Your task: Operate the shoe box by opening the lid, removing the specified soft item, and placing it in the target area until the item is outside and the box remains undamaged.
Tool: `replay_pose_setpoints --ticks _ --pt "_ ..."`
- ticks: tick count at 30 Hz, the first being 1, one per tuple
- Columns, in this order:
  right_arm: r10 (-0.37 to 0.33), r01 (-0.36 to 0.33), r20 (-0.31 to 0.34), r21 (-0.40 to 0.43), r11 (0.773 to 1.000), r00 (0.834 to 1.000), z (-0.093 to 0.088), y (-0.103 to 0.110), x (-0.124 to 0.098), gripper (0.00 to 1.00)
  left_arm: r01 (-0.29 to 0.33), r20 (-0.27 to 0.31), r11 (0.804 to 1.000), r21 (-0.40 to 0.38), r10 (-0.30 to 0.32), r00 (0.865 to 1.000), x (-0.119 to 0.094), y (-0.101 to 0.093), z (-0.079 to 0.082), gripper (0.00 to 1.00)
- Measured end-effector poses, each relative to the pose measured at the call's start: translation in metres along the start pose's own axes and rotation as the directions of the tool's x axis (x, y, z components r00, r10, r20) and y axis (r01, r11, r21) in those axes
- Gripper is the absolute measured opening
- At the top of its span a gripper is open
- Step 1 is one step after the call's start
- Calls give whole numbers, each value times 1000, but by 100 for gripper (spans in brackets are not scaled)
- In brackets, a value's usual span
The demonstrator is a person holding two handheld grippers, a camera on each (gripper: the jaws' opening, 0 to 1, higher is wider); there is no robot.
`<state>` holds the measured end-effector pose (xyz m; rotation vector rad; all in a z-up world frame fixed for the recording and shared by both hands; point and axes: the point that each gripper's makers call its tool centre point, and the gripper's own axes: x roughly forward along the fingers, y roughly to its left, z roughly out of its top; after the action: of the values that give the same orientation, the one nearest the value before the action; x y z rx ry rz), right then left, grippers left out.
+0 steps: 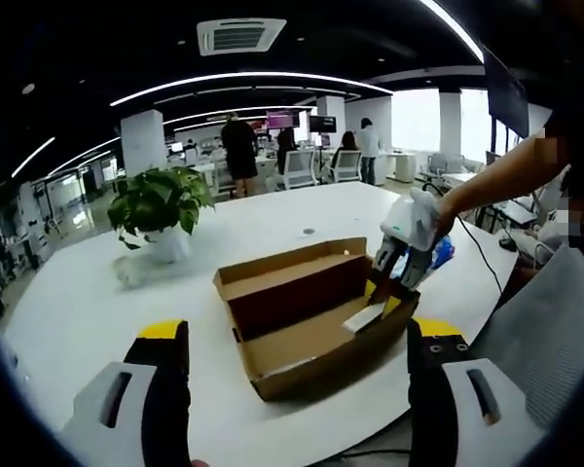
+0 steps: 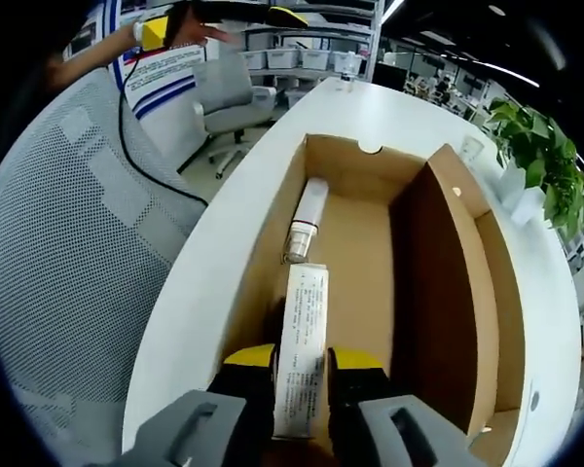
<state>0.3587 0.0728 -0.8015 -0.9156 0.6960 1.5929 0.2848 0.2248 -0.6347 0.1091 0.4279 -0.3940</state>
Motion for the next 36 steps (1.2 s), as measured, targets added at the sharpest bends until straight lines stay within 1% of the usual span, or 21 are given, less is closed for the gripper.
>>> replay_pose_setpoints --ticks 6,13,18,24,28,31,33,36 --pt "7 -7 -6 11 1000 1000 0 4 4 15 11 1 1000 -9 -11 1000 2 -6 -5 96" --pt "-11 12 -8 30 999 1000 1 3 3 15 12 -11 1000 -20 -12 1000 2 -8 -13 95" --pt "-31 30 16 35 999 999 7 -1 -3 15 13 -9 999 -33 -14 1000 2 -9 -15 95" --pt "-50 48 48 42 998 998 19 -5 -18 14 14 -14 999 -43 -15 1000 3 -9 -19 96" --pt "-61 60 56 21 998 997 26 -5 -29 14 17 -17 999 -44 -17 1000 3 -10 -20 96" --pt "-73 73 65 12 997 995 32 -6 -39 14 21 -12 998 -51 -22 1000 4 -12 -19 96" --pt "-85 83 68 27 996 994 35 -9 -46 14 22 -11 999 -49 -22 1000 4 -12 -18 96" --pt "-97 95 76 28 995 992 42 -11 -59 14 22 -7 998 -53 -22 1000 4 -12 -16 96"
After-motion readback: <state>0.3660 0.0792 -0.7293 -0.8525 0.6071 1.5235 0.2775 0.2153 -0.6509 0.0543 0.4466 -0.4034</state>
